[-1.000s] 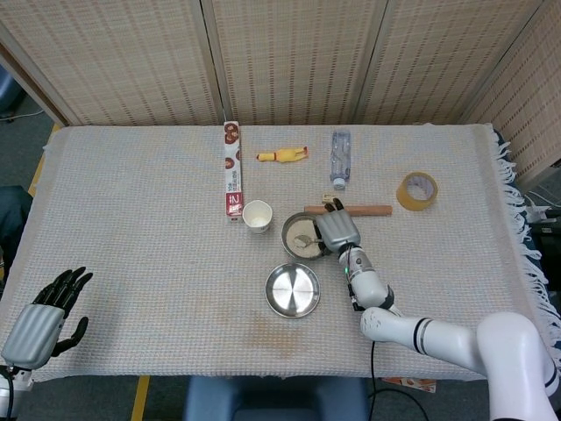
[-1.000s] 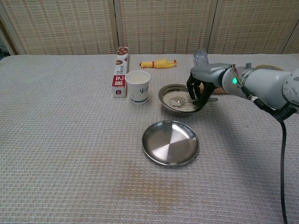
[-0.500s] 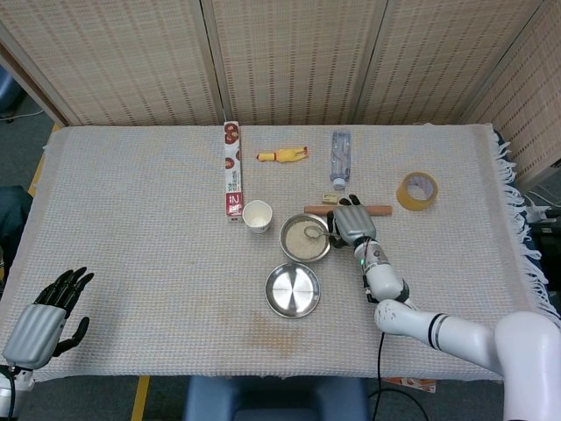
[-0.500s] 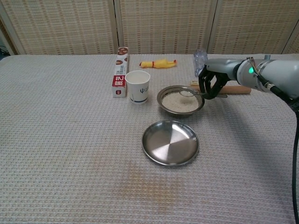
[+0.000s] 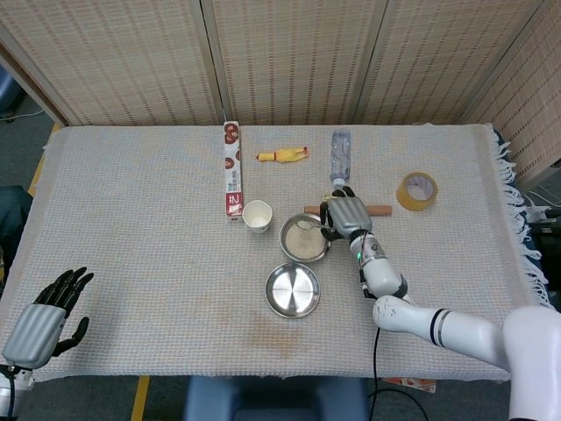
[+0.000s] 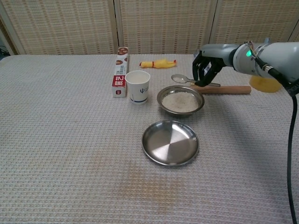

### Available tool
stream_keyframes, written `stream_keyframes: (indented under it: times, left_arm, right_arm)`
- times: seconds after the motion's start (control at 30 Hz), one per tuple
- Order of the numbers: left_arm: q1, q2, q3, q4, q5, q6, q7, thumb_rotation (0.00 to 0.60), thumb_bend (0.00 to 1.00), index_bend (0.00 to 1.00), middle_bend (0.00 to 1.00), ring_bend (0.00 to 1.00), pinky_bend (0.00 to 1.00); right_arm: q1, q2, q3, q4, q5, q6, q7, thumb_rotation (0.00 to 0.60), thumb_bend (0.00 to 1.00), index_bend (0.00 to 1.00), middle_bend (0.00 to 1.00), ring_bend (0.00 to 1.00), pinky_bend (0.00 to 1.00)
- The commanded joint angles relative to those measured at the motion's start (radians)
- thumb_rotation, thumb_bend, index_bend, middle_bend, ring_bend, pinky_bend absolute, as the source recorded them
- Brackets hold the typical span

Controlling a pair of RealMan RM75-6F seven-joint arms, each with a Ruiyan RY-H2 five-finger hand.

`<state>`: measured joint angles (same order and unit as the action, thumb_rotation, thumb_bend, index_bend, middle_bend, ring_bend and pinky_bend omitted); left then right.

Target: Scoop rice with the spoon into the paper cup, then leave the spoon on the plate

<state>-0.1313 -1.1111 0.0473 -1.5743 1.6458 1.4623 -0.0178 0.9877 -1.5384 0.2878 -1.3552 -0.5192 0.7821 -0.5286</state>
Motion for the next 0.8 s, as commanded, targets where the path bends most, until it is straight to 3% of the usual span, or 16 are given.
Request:
stream_keyframes:
  times: [0.03,0.4,0.57,0.8]
  left_arm:
    - [-0.001,0.001,0.000,0.001,-0.002,-0.003,-0.002,0.600,0.48,0.00,0.00,0.00,0.20]
    - [-0.006,0.010,0.000,-0.003,-0.010,-0.016,-0.020,0.600,0.48,0.00,0.00,0.00,0.20]
    - [-0.010,0.017,-0.003,0.001,-0.019,-0.024,-0.043,0.600,0.48,0.00,0.00,0.00,0.20]
    - [-0.008,0.027,-0.004,0.010,-0.016,-0.014,-0.077,0.600,0.48,0.00,0.00,0.00,0.20]
  right_arm:
    - [0.026,0.016,0.025,-0.029,0.044,0.006,0.007,0.600,0.33,0.94,0.58,0.11,0.03]
    - [0.164,-0.014,0.069,-0.008,0.219,0.014,-0.040,0.600,0.33,0.94,0.58,0.12,0.03]
    - [0.258,-0.067,0.055,0.059,0.317,0.055,-0.138,0.600,0.33,0.94,0.58,0.12,0.03]
    - [0.338,-0.154,0.017,0.134,0.328,0.144,-0.269,0.600,0.33,0.94,0.58,0.12,0.03]
